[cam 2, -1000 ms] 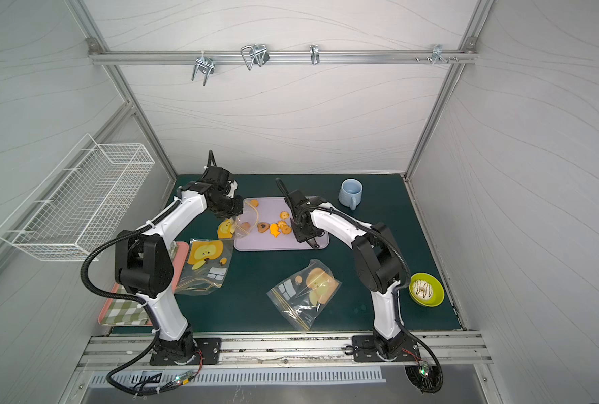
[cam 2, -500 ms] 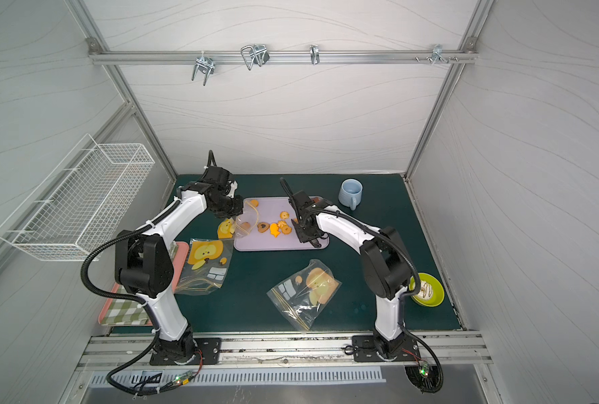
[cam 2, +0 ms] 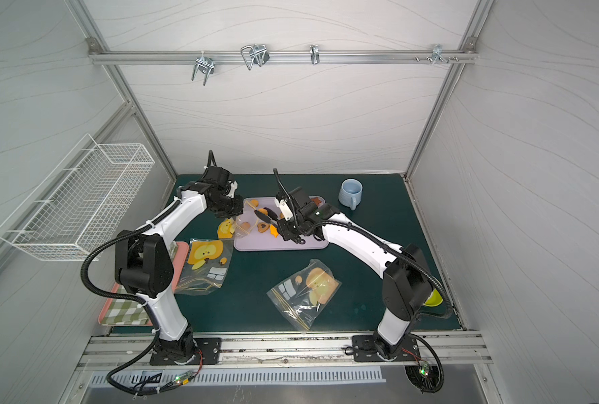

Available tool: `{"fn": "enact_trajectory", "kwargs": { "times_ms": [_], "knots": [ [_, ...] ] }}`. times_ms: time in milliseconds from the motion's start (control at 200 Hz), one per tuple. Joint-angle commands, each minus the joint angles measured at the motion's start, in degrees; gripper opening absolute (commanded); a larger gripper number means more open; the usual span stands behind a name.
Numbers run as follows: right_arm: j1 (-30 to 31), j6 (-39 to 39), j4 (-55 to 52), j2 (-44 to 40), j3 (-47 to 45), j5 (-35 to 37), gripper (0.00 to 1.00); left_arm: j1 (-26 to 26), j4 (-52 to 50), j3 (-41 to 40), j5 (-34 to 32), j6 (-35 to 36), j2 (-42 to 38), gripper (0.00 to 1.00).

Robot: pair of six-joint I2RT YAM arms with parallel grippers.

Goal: Put the cookies into a resealable bag to prevent moisture
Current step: Pick up the cookie from the tray, then place the cookie in the ziploc bag.

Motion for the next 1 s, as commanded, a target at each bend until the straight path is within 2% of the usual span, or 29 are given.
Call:
{"fn": "enact_trajectory", "kwargs": {
  "times_ms": [0,210,450,675,820,995],
  "knots": [
    [0.88,-0.28,1.85,2.78,3.51,-4.22,0.36,0.42,0.59,0.62,0.64,-0.14,-0.62,0.0],
    [1.5,-0.23,0.95,6.51,6.43,-4.34,0.36,0.38,0.75,0.54,0.73,-0.22,-0.69,0.0],
    [1.51,-0.02,0.9,7.25,7.26,-4.48,0.48,0.41,0.77,0.48,0.84,-0.22,-0.78,0.0],
    [1.51,-0.04,0.47,6.32,6.94,-3.86,0.49,0.39,0.76,0.48,0.69,-0.23,-0.88,0.0],
    [1.51,0.06,1.63,0.54,2.74,-1.4,0.48,0.46,0.66,0.59,0.29,-0.19,-0.8,0.0],
    [0.67,1.65,2.82,-12.31,-7.94,6.13,0.48,0.46,0.75,0.66,0.44,-0.22,-0.69,0.0]
  ]
}}
